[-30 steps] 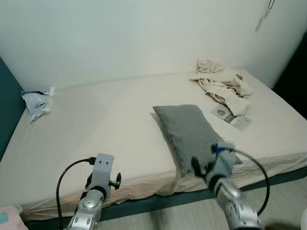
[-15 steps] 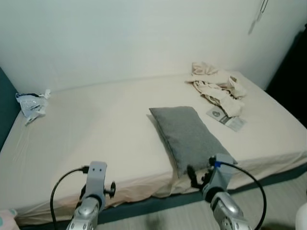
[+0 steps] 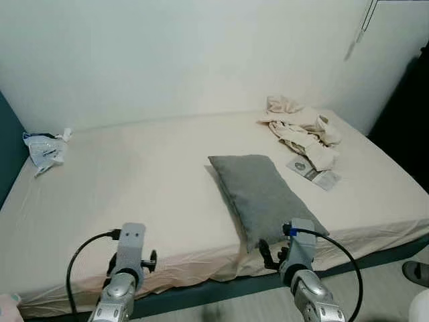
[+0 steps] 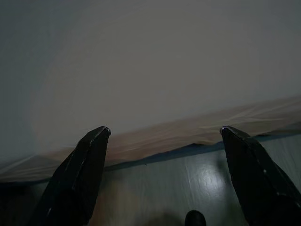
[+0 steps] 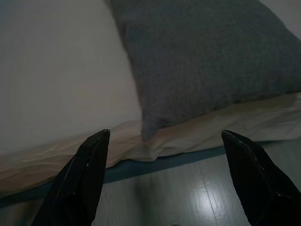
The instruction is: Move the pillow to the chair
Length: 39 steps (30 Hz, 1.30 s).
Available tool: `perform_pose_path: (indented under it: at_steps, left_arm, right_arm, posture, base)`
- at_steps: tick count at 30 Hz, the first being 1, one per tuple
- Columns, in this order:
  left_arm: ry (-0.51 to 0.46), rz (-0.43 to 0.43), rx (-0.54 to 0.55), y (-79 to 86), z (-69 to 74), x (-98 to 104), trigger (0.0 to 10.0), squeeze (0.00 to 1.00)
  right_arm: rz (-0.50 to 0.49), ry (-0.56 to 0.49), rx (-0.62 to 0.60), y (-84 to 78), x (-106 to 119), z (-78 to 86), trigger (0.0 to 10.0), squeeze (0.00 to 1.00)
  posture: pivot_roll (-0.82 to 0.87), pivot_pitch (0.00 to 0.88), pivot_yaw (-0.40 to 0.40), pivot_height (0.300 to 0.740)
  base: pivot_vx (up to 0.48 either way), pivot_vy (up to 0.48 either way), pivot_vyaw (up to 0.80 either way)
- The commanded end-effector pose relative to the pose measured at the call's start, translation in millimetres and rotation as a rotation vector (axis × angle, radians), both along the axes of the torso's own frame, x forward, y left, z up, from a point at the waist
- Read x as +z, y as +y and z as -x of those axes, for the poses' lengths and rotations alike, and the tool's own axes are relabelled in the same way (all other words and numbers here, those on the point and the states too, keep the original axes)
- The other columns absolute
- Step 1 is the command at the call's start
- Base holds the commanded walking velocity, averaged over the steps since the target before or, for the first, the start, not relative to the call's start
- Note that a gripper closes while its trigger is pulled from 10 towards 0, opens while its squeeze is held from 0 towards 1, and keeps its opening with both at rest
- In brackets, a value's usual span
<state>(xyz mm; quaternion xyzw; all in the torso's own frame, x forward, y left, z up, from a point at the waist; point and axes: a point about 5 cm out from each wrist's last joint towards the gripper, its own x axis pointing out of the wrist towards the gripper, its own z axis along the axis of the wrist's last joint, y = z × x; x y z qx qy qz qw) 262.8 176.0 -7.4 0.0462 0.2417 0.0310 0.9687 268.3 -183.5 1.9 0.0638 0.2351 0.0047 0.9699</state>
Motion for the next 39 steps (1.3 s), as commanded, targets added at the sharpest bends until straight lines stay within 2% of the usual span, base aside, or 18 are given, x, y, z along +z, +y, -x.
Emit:
perform_pose_path:
  at_steps: [1,3,6,9,14,18,27,32,39]
  left_arm:
    - [0.026,-0.023,-0.012,-0.1,2.2,-4,10.0,0.00]
    - [0.018,-0.027,-0.007,-0.2,0.6,-3,10.0,0.00]
    - [-0.014,-0.087,-0.089,-7.3,-6.4,5,10.0,0.00]
    - [-0.023,-0.086,-0.097,-8.8,-8.2,7,10.0,0.00]
    - [-0.059,-0.017,-0.061,-8.6,-18.6,18,10.0,0.00]
    - [-0.079,-0.033,-0.081,-11.6,-24.5,25,10.0,0.00]
    - [-0.053,-0.057,-0.094,-12.4,-23.9,23,10.0,0.00]
    - [-0.068,-0.041,-0.104,-13.7,-22.4,24,10.0,0.00]
    - [-0.068,-0.036,-0.101,-12.8,-22.6,25,10.0,0.00]
  right_arm:
    - [0.015,-0.024,0.032,1.8,4,-6.6,10.0,0.00]
    - [0.028,-0.030,0.051,2.8,5,-9.1,10.0,0.00]
    - [0.048,-0.063,0.063,3.3,11,-16.4,10.0,0.00]
    - [0.054,-0.065,0.063,2.7,12,-17.8,10.0,0.00]
    - [0.038,-0.085,0.020,-3.4,16,-22.3,10.0,0.00]
    - [0.043,-0.100,0.013,-7.9,19,-25.7,10.0,0.00]
    - [0.064,-0.102,0.000,-13.4,18,-24.3,10.0,0.00]
    - [0.100,-0.099,0.042,-5.3,15,-22.1,10.0,0.00]
    - [0.088,-0.107,0.060,2.9,15,-22.8,10.0,0.00]
  posture:
    - [-0.08,0.032,-0.057,0.740]
    - [-0.08,0.027,-0.056,0.740]
    - [-0.07,0.034,-0.062,0.740]
    - [-0.07,0.036,-0.061,0.740]
    - [-0.07,0.048,-0.060,0.740]
    - [-0.08,0.056,-0.049,0.740]
    - [-0.08,0.066,-0.037,0.740]
    - [-0.08,0.065,-0.035,0.740]
    - [-0.08,0.063,-0.036,0.740]
  base:
    - [0.000,0.000,0.00]
    - [0.000,0.000,0.00]
    - [0.000,0.000,0.80]
    - [0.000,0.000,0.80]
    - [0.000,0.000,0.80]
    - [0.000,0.000,0.80]
    - [0.000,0.000,0.80]
    - [0.000,0.000,0.78]
    - [0.000,0.000,0.00]
